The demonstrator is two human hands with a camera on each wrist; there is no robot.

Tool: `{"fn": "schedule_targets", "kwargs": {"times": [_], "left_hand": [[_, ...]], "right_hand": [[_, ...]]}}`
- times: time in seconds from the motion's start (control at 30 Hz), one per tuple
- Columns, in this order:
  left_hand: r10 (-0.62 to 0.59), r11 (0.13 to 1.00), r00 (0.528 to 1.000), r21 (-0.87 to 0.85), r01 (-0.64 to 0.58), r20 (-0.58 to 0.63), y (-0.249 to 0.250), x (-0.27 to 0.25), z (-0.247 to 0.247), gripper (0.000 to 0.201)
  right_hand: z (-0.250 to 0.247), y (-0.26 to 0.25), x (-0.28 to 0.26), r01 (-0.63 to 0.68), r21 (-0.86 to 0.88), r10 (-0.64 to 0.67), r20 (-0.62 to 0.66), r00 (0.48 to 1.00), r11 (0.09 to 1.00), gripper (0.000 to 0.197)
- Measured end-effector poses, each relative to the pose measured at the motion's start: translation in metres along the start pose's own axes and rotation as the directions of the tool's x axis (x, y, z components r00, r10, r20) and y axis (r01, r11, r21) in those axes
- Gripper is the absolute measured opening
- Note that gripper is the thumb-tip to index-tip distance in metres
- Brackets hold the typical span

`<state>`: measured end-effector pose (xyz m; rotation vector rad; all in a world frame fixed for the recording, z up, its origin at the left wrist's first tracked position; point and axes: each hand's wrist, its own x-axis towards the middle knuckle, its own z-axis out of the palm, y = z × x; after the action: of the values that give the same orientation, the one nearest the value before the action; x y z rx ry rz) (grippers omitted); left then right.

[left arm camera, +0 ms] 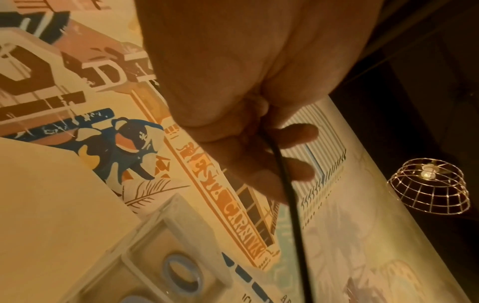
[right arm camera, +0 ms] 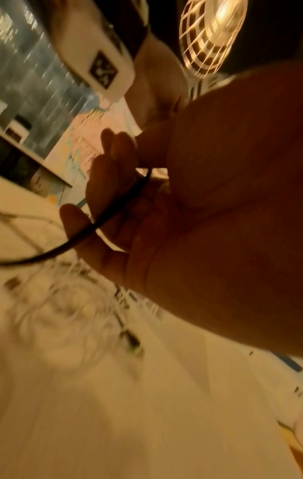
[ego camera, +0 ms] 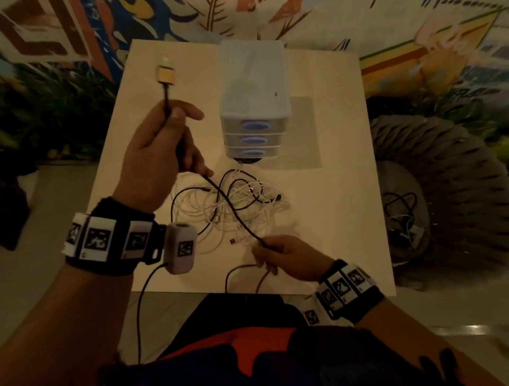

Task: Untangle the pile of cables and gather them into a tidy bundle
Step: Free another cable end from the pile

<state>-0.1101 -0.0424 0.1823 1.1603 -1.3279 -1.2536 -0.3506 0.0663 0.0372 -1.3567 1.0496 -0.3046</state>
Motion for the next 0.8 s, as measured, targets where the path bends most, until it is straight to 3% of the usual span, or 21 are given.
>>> {"fn": "schedule_targets", "kwargs": {"times": [0.2, 0.4, 0.47, 0.53, 0.6, 0.67, 0.73, 0.8], "left_hand": [[-0.032, 0.999, 0.996, -0.011, 0.032, -0.086, -0.01, 0.007, -0.019, 0.024], [-0.125, 0.989, 0.979, -0.099, 0.109, -0.16, -0.017, 0.015, -0.022, 0.024], [-0.191, 0.975, 0.972, -0.143, 0.172, -0.134, -0.016, 0.019, -0.023, 0.035], [-0.249, 0.96, 0.966, -0.149, 0.237, -0.072, -0.018, 0.019, -0.021, 0.048], [-0.281, 0.956, 0.959, -0.096, 0.277, -0.026, -0.022, 0.015, -0.016, 0.051], [-0.3, 0.954, 0.954, -0.014, 0.3, 0.013, -0.027, 0.007, -0.008, 0.049], [-0.332, 0.943, 0.94, 0.049, 0.329, 0.076, -0.031, -0.002, -0.002, 0.047], [-0.353, 0.934, 0.925, 0.117, 0.339, 0.141, -0.036, -0.01, 0.001, 0.043]], "right_hand": [[0.0, 0.047, -0.054, -0.214, -0.037, 0.217, 0.079, 0.973, 0.976, 0.033], [0.005, 0.064, -0.07, -0.357, -0.276, 0.409, 0.159, 0.899, 0.892, 0.015], [0.006, 0.065, -0.068, -0.379, -0.392, 0.461, 0.138, 0.877, 0.838, 0.027], [-0.003, 0.057, -0.063, -0.398, -0.374, 0.469, 0.119, 0.875, 0.838, 0.058], [-0.023, 0.041, -0.055, -0.379, -0.28, 0.393, -0.006, 0.919, 0.882, 0.068], [-0.046, 0.029, -0.036, -0.325, -0.171, 0.279, -0.247, 0.928, 0.93, 0.045], [-0.068, 0.023, -0.009, -0.294, -0.184, 0.165, -0.508, 0.846, 0.938, 0.027], [-0.085, 0.024, 0.025, -0.299, -0.272, 0.082, -0.599, 0.797, 0.915, 0.032]]}}
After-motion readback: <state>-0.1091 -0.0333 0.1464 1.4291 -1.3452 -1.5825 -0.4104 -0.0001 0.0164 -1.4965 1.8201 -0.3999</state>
